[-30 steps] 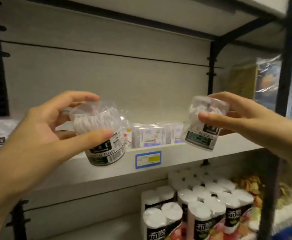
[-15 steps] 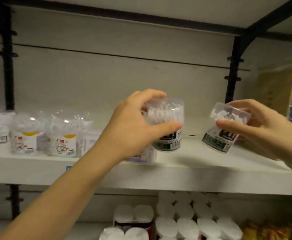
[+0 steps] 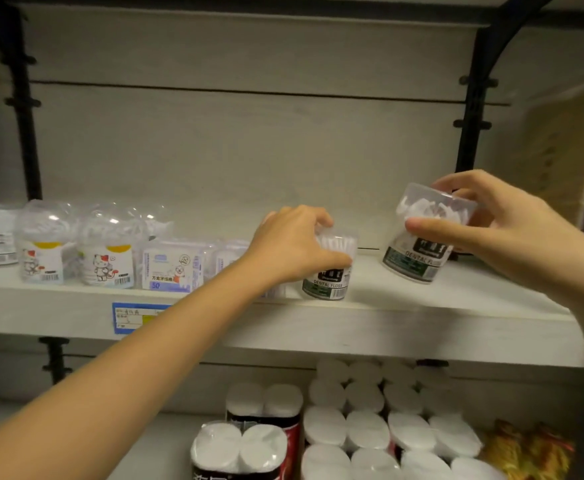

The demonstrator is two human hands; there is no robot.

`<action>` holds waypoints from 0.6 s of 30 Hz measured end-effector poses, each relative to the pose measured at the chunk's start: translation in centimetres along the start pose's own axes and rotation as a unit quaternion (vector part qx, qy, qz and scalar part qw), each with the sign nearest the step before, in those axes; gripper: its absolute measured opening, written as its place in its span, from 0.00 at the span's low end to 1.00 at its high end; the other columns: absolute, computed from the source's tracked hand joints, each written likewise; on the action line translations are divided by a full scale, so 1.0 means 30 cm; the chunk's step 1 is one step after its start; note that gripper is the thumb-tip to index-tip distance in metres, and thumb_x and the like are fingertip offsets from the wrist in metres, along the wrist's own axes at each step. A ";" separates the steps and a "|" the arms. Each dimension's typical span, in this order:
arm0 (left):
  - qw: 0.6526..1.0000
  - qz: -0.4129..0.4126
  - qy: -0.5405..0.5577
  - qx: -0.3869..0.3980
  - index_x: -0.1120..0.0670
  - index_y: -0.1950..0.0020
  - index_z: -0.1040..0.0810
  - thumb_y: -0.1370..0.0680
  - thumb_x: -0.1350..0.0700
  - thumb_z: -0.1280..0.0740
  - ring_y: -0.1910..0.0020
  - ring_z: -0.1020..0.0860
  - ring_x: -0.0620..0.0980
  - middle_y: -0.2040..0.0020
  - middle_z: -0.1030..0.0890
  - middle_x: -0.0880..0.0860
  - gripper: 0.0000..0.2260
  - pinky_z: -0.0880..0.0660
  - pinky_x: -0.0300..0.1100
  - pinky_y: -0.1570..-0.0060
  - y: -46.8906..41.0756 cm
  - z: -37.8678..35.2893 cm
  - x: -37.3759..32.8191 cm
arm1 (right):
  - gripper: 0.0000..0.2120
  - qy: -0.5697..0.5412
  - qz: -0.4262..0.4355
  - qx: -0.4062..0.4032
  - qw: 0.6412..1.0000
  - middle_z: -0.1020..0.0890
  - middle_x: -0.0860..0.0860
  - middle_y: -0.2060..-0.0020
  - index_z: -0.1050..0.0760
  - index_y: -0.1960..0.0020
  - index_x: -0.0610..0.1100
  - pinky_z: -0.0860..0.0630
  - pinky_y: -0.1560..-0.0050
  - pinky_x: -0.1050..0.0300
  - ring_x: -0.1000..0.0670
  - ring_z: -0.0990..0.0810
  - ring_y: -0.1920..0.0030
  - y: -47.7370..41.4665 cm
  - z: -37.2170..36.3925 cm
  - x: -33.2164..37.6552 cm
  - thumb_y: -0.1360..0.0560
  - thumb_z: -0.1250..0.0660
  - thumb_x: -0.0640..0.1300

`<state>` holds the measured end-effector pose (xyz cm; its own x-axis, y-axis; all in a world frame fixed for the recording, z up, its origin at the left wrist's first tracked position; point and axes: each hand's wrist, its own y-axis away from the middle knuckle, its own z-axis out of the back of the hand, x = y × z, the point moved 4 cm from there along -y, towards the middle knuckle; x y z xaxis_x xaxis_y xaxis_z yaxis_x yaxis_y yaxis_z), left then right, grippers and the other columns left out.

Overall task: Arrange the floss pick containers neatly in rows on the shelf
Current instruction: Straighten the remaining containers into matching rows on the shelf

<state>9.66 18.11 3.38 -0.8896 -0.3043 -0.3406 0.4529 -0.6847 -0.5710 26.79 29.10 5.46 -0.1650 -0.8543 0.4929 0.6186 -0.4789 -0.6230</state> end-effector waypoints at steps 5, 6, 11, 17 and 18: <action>0.997 0.011 -0.055 0.044 0.51 0.38 0.25 0.32 0.42 0.28 0.43 0.24 0.51 0.40 0.21 0.51 0.25 0.32 0.45 0.38 -0.008 0.019 0.006 | 0.39 -0.006 0.001 0.014 1.000 0.27 0.56 0.47 0.33 0.37 0.54 0.29 0.61 0.63 0.59 0.25 0.55 -0.008 -0.019 -0.010 0.45 0.35 0.69; 0.997 0.012 -0.061 0.052 0.51 0.39 0.25 0.32 0.41 0.29 0.43 0.24 0.51 0.40 0.21 0.51 0.25 0.32 0.45 0.38 -0.009 0.023 0.009 | 0.40 -0.003 0.004 0.016 1.000 0.27 0.56 0.48 0.33 0.37 0.54 0.29 0.61 0.63 0.60 0.25 0.55 -0.008 -0.023 -0.012 0.45 0.35 0.69; 0.994 0.010 -0.079 0.081 0.49 0.38 0.26 0.31 0.40 0.30 0.48 0.27 0.48 0.40 0.22 0.49 0.25 0.33 0.45 0.40 -0.013 0.034 0.022 | 0.41 0.017 0.002 0.019 1.000 0.26 0.56 0.48 0.33 0.37 0.54 0.25 0.55 0.57 0.56 0.23 0.53 -0.018 -0.026 -0.019 0.46 0.36 0.71; 0.991 0.007 -0.095 0.093 0.48 0.37 0.28 0.30 0.39 0.32 0.40 0.27 0.49 0.38 0.23 0.49 0.25 0.35 0.44 0.39 -0.012 0.037 0.019 | 0.39 0.095 0.015 0.019 0.995 0.25 0.52 0.39 0.33 0.36 0.52 0.24 0.46 0.48 0.51 0.24 0.48 -0.074 -0.113 -0.031 0.41 0.35 0.70; 0.991 0.005 -0.095 0.095 0.48 0.37 0.28 0.30 0.39 0.32 0.40 0.27 0.49 0.38 0.23 0.49 0.25 0.35 0.44 0.39 -0.011 0.038 0.019 | 0.39 0.101 0.015 0.035 0.994 0.25 0.51 0.39 0.33 0.36 0.52 0.24 0.46 0.48 0.51 0.24 0.48 -0.079 -0.138 -0.037 0.41 0.34 0.70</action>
<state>8.93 17.40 4.21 -0.8880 -0.4189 -0.1896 0.4592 -0.7871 -0.4117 22.31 30.34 3.88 -0.2920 -0.8945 0.3386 0.6758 -0.4434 -0.5888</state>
